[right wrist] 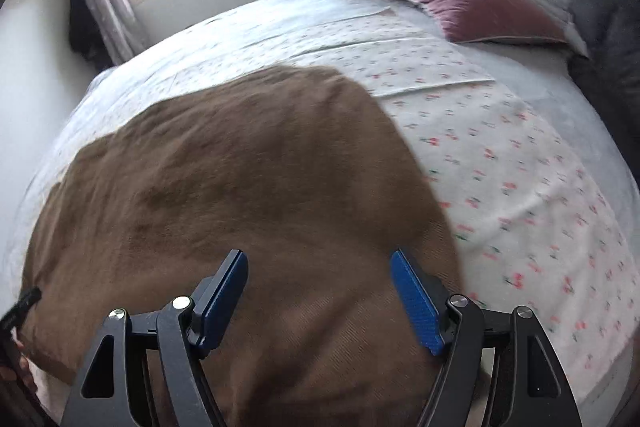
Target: Fold large clothes
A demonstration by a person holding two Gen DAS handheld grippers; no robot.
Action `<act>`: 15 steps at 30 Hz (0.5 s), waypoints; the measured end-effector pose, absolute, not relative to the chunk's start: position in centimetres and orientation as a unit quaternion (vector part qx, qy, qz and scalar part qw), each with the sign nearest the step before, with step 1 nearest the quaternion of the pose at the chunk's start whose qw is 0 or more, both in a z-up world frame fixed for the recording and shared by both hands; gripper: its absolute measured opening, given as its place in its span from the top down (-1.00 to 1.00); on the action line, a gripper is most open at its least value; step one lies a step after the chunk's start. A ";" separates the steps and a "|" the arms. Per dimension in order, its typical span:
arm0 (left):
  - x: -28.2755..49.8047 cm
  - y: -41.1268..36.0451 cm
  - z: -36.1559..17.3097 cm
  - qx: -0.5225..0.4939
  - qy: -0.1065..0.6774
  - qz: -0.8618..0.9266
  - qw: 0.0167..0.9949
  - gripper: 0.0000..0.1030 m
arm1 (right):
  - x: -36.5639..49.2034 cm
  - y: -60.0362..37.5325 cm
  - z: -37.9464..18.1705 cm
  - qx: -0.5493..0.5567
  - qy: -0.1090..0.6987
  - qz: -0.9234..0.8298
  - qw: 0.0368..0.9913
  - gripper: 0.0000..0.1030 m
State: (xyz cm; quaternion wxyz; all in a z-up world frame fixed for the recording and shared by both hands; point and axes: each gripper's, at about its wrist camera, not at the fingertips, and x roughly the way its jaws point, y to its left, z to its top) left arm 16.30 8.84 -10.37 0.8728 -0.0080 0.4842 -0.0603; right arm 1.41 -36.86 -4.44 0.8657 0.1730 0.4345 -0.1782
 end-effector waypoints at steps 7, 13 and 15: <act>11.9 7.5 -7.4 -0.041 0.512 -0.056 0.856 -0.85 | -3.6 -34.0 0.6 0.182 0.415 -0.176 0.874 -0.60; 8.0 6.0 -6.0 -0.036 0.518 -0.061 0.852 -0.96 | -5.9 -31.6 2.2 0.177 0.427 -0.172 0.870 -0.73; 7.1 5.7 -5.9 -0.041 0.522 -0.058 0.850 -0.97 | -6.4 -31.2 2.2 0.183 0.431 -0.186 0.864 -0.79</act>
